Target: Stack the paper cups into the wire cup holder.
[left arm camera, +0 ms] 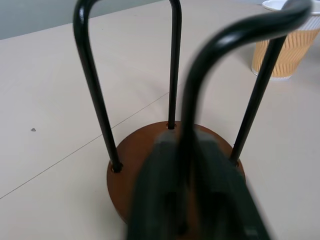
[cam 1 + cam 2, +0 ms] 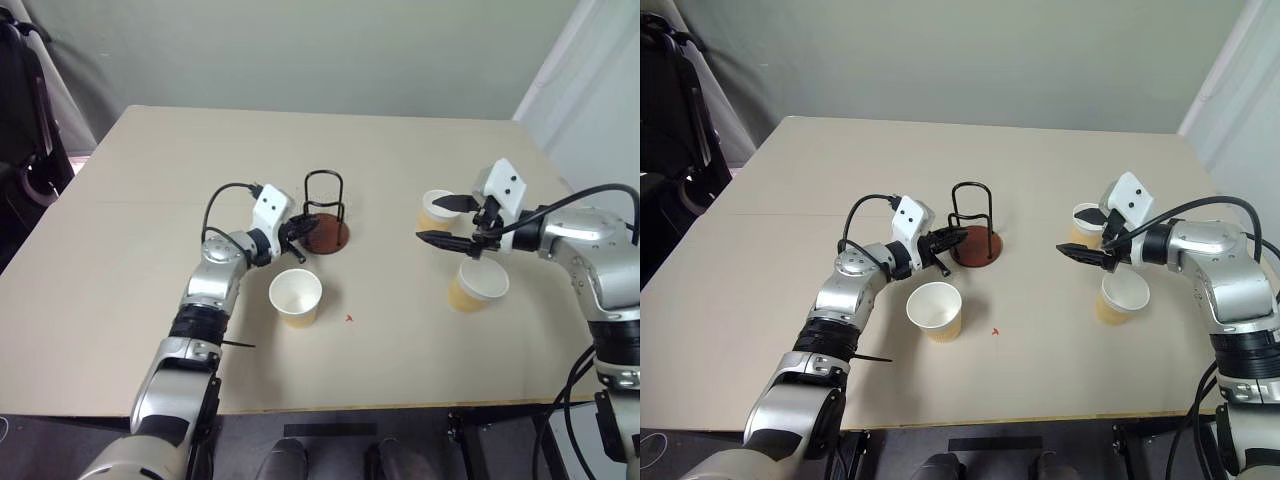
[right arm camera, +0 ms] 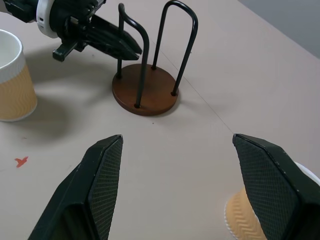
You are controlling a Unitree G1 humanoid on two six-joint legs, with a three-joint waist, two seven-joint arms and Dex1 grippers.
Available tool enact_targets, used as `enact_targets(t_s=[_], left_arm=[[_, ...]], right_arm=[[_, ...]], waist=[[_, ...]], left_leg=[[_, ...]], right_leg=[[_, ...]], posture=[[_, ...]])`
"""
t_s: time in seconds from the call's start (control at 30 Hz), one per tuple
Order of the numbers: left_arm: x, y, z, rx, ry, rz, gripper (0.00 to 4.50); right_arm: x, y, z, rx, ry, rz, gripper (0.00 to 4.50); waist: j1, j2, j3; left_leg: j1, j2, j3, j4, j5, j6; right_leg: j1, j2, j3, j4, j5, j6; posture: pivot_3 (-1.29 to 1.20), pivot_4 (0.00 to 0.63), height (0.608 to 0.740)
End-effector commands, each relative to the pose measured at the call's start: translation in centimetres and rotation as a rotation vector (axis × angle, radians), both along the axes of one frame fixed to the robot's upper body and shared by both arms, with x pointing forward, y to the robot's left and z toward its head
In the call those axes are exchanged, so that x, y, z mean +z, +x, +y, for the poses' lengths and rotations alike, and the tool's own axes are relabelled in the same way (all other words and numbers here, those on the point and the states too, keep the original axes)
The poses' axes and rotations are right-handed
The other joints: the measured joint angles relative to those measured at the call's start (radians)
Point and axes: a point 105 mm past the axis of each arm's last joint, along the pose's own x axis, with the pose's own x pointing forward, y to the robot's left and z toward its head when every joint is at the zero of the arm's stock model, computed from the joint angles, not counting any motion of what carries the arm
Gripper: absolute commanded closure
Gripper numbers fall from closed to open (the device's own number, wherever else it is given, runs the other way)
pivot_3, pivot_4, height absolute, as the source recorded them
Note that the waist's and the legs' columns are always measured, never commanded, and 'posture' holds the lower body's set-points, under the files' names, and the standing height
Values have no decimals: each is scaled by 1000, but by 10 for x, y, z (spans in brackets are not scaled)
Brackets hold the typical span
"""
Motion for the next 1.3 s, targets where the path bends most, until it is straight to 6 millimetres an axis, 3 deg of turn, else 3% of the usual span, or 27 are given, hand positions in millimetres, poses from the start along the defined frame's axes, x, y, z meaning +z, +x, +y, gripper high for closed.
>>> enact_targets(t_s=[0.03,0.43,1.3], left_arm=[[10,1,1,-1,-2,-33,4482],[43,6,6,11,-76,-88,4482],[57,-9,-60,-301,-64,-73,4482]], right_arm=[[17,-4,-4,-10,17,-61,951],[20,-6,-2,-2,30,-59,951],[34,-44,-21,43,18,1,951]], waist=[[0,0,0],[1,0,0],[9,0,0]], left_leg=[[0,0,0,0,0,0],[-1,0,0,1,0,0],[-7,-1,2,7,0,3]], right_leg=[[0,0,0,0,0,0],[0,0,0,0,0,1],[1,0,0,-5,3,6]], posture=[[0,150,740],[0,150,740],[0,150,740]])
